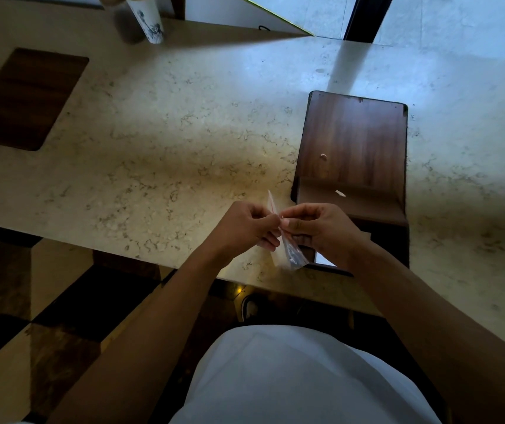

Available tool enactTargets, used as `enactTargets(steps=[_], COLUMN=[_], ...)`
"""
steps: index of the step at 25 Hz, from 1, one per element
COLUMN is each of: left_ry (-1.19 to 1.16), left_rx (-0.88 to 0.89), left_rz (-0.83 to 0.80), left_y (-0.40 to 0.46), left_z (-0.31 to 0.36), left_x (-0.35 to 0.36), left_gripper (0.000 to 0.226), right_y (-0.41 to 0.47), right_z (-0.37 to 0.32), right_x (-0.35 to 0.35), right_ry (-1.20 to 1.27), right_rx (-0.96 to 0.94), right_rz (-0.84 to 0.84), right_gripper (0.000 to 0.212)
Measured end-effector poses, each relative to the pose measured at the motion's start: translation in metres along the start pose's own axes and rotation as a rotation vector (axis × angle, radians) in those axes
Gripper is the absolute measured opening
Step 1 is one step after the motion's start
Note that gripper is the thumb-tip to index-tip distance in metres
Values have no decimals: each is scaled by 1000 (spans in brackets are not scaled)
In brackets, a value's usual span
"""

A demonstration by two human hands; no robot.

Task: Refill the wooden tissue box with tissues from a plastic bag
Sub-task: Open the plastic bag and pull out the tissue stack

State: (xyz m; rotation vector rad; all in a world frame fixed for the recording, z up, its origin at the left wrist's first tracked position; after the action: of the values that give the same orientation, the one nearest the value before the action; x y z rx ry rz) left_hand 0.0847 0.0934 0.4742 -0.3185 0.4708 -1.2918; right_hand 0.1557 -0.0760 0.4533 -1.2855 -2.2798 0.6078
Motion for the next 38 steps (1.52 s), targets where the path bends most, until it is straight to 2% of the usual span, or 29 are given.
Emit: enactTargets(steps=[3, 7, 9, 13, 15, 17, 21, 24, 29, 32, 35, 38], left_ry=[87, 104, 103, 219, 263, 248, 202, 238, 212, 305, 499, 639], left_rx=[8, -1, -6, 101, 122, 96, -7, 17, 50, 95, 131, 115], left_rz=[21, 74, 109, 140, 92, 18, -11, 40, 177, 284, 408, 351], left_y=[0, 1, 2, 2, 3, 3, 2, 1, 0, -2, -3, -5], left_z=[2, 4, 3, 1, -1, -2, -1, 1, 0, 0, 1, 4], left_x=[5, 6, 8, 10, 7, 6, 6, 9, 14, 13, -3, -11], left_gripper=[22, 29, 30, 29, 23, 19, 25, 30, 35, 35, 36, 36], right_y=[0, 2, 3, -1, -5, -6, -4, -4, -3, -4, -10, -16], right_z=[-1, -2, -4, -12, -19, -25, -37, -38, -27, -24, -33, -42], right_x=[1, 6, 10, 14, 17, 17, 15, 18, 19, 13, -3, -8], right_ry=[-10, -59, -143, -616, -853, -963, -918, -887, -728, -848, -1014, -1109], right_rx=[20, 9, -41, -329, -452, -476, -412, -393, -323, -373, -486, -544], right_rz=[-15, 6, 57, 143, 110, 63, 23, 14, 131, 311, 449, 471], right_gripper=[27, 2, 8, 12, 10, 6, 6, 7, 14, 15, 17, 18])
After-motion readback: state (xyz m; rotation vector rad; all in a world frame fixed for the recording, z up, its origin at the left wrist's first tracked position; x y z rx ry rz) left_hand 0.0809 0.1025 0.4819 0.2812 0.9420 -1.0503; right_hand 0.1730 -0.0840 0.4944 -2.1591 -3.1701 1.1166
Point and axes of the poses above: each hand's wrist, its own y-axis towards the middle knuckle, its own x-axis out of the palm, z = x × y, the point moved 2 cm from there along y, towards the middle knuckle, and after that the axes turned 10 degrees about z, right-handed, at the moved point
